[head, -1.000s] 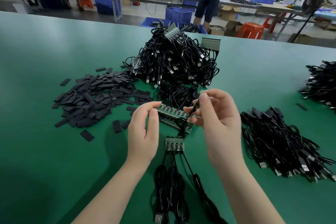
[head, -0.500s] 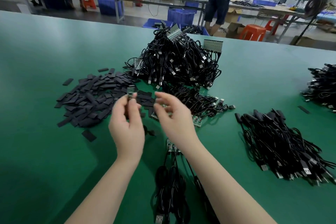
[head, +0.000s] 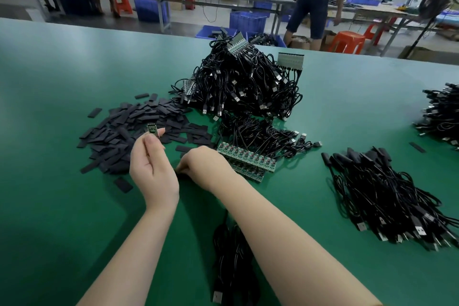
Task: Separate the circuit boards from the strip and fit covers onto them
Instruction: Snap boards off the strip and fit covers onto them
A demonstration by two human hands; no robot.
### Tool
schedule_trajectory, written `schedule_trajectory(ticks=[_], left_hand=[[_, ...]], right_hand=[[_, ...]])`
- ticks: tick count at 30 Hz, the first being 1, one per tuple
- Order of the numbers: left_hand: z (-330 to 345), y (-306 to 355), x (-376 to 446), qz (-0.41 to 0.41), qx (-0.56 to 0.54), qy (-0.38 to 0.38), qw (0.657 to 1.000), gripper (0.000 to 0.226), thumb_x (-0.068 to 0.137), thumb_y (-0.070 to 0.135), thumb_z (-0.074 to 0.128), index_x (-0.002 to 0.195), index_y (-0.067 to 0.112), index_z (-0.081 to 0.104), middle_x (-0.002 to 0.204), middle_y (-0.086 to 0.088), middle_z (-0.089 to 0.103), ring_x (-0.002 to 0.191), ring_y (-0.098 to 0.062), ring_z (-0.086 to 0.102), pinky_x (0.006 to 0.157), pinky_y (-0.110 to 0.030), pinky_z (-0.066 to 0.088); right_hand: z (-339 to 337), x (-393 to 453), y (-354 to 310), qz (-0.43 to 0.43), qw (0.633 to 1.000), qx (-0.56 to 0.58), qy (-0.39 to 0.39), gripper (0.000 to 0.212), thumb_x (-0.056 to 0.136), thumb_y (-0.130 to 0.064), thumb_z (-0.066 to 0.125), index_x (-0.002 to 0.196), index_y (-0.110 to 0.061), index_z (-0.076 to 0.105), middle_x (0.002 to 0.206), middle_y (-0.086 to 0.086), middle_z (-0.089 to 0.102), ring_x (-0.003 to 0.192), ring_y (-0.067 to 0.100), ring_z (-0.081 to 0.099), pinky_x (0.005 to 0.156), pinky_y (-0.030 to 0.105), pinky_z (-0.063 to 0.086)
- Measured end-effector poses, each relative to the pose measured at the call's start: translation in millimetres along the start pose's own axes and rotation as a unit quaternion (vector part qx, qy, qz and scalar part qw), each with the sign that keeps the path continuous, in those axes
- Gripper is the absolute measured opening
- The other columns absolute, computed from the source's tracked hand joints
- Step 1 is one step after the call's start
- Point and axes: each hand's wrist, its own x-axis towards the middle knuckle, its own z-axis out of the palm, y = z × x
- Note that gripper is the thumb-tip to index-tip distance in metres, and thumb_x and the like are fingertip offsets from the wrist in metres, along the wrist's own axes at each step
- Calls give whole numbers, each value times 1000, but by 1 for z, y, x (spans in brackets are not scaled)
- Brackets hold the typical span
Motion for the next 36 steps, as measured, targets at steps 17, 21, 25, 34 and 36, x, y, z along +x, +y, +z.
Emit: schedule_trajectory(ticks=[17, 21, 25, 34, 36], left_hand=[[-3, 12, -4, 208, 41, -29, 977, 27, 104, 31, 43, 111, 14, 62, 102, 28, 60, 92, 4, 54, 85, -16, 40], [-3, 15, -5, 332, 120, -143, 925, 24, 101, 24, 51, 104, 11, 71, 98, 14, 64, 89, -1, 55, 81, -21, 43], [5, 17, -23, 380, 230, -264, 856, 18, 96, 26, 62, 101, 17, 77, 102, 3, 72, 87, -16, 68, 75, -38, 48], [17, 16, -61, 276, 248, -419, 828, 12, 91, 17, 65, 100, 19, 72, 95, 10, 72, 85, -13, 66, 82, -36, 51], [15, 15, -61, 222, 246, -419, 845, 9, 92, 18, 64, 100, 21, 68, 90, 13, 69, 79, -11, 62, 76, -33, 51]], right_hand=[[2, -37, 10, 72, 982, 155, 77, 12, 88, -13, 66, 95, -10, 75, 94, 7, 73, 89, 25, 65, 82, 36, 56], [3, -77, 39, 151, 908, 308, 240, 14, 86, -21, 71, 76, -24, 61, 72, -13, 60, 65, -2, 52, 61, 10, 40], [10, -116, 64, 180, 802, 475, 315, 18, 88, -17, 72, 94, -32, 66, 67, -2, 59, 61, 12, 58, 61, 24, 48], [17, -142, 71, 191, 701, 586, 359, 21, 88, -11, 72, 92, -30, 79, 75, -1, 73, 63, 8, 66, 59, 17, 51], [17, -142, 69, 190, 697, 596, 350, 26, 88, -10, 73, 89, -35, 78, 76, 0, 74, 64, 11, 68, 60, 18, 52]])
